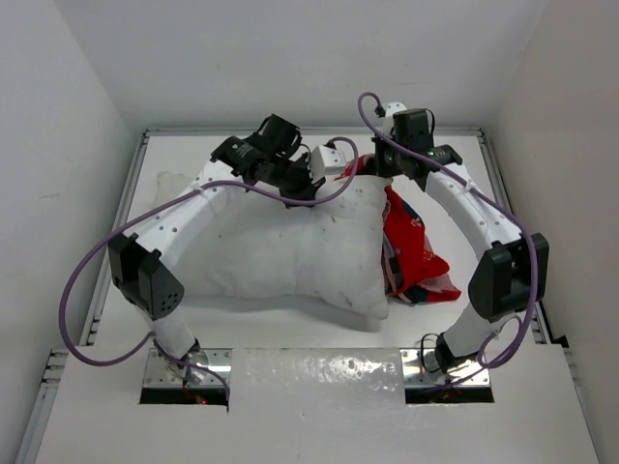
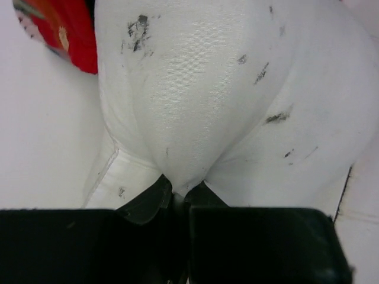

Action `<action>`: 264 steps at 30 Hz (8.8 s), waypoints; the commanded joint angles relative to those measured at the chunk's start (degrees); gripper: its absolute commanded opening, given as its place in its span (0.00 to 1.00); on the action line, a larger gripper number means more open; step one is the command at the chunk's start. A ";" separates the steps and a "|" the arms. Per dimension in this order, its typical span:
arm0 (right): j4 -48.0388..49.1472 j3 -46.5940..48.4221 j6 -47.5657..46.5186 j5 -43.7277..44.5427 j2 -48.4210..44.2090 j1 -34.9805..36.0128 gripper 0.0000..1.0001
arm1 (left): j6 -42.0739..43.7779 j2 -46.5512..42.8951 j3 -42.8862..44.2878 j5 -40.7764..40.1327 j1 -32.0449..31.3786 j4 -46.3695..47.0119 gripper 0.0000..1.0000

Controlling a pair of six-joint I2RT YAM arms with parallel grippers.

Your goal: Put the pillow into the pillowcase

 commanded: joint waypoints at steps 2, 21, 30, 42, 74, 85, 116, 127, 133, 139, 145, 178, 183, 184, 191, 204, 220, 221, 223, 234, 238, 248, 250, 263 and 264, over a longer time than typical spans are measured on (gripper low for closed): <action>2.33 0.48 0.60 0.29 -4.40 -0.14 0.00 | -3.90 0.96 -0.52 -6.69 -0.15 10.27 0.00; -10.68 -3.74 -16.19 -16.55 -10.55 0.82 0.00 | -18.14 7.47 0.70 -22.77 6.27 20.65 0.00; -8.30 0.55 -9.24 -29.76 -5.29 8.55 0.00 | -24.62 18.09 12.27 -26.82 7.32 22.49 0.00; -3.65 -1.00 1.40 -24.07 -5.09 -2.25 0.99 | -17.27 16.18 12.66 -7.94 10.49 21.88 0.83; 3.82 -43.64 19.06 1.43 -24.36 -0.23 0.37 | 0.23 2.46 -24.77 -33.51 -9.46 31.63 0.58; 2.60 -38.73 15.28 5.57 -21.72 -0.14 0.00 | -2.84 0.53 -21.72 -21.65 -9.46 28.30 0.00; -1.02 -33.88 20.02 -17.27 -37.10 10.49 0.00 | -24.11 9.67 -0.09 -11.47 -4.81 32.25 0.00; -1.87 -37.42 22.06 -16.24 -36.65 5.58 0.91 | -20.26 9.93 -8.79 14.47 -4.63 25.08 0.39; -15.31 -13.62 12.83 -6.57 -31.32 -0.22 0.85 | -12.35 11.16 4.55 16.95 -3.31 9.94 1.00; -17.03 5.92 7.98 -0.76 -14.27 -4.43 0.01 | -16.43 12.74 19.16 6.18 -0.33 9.73 0.33; -15.24 18.83 2.44 0.65 4.42 -5.24 0.42 | -22.60 22.66 21.96 1.55 5.12 19.59 0.88; -7.53 33.88 4.02 -1.82 25.92 -6.73 0.00 | 4.34 38.32 27.42 17.12 0.48 -8.79 0.00; -2.60 26.07 6.40 -3.31 19.87 -6.29 0.00 | 4.81 37.97 32.33 22.65 -1.38 -8.90 0.00; -2.25 24.49 6.22 -4.79 19.24 -6.03 0.00 | 1.93 38.06 33.22 22.40 -1.38 -7.49 0.00; -2.86 14.56 9.81 -16.30 12.04 -4.89 0.00 | -28.47 34.48 27.38 21.96 4.15 25.48 0.00; 3.55 0.84 23.00 -29.94 -0.98 1.18 0.00 | -44.86 35.59 23.55 0.09 10.75 42.97 0.00; -20.89 6.75 6.66 0.03 -8.87 0.57 0.82 | -15.12 27.07 26.80 8.84 11.19 28.77 0.56; -20.01 0.46 7.10 -0.06 -10.54 0.30 0.55 | -11.58 26.81 28.03 11.21 10.84 25.08 0.48; -16.59 -5.12 9.73 -0.06 -14.85 -0.75 0.09 | 0.33 26.19 30.93 11.06 8.74 12.61 0.40; -7.35 -27.28 11.06 1.88 -22.86 -3.13 0.46 | 18.78 24.96 21.28 6.40 -4.01 -9.51 0.84; -2.87 -31.68 9.30 3.19 -24.00 -3.22 0.44 | 14.57 25.05 15.58 1.05 -5.68 -0.30 0.87; -0.32 -34.23 3.68 9.79 -21.10 -3.13 0.15 | 2.96 26.45 3.35 -8.46 -5.86 19.24 0.24; 0.65 -34.67 3.06 8.39 -20.67 -3.22 0.01 | 0.33 26.72 3.34 -7.76 -5.86 19.68 0.00; -7.78 -22.64 8.39 -1.17 -29.00 9.17 0.00 | -34.11 25.32 13.62 9.11 5.20 32.40 0.00; -6.13 -22.81 9.72 -2.59 -29.27 10.48 0.00 | -36.40 24.96 14.23 9.82 5.65 33.30 0.00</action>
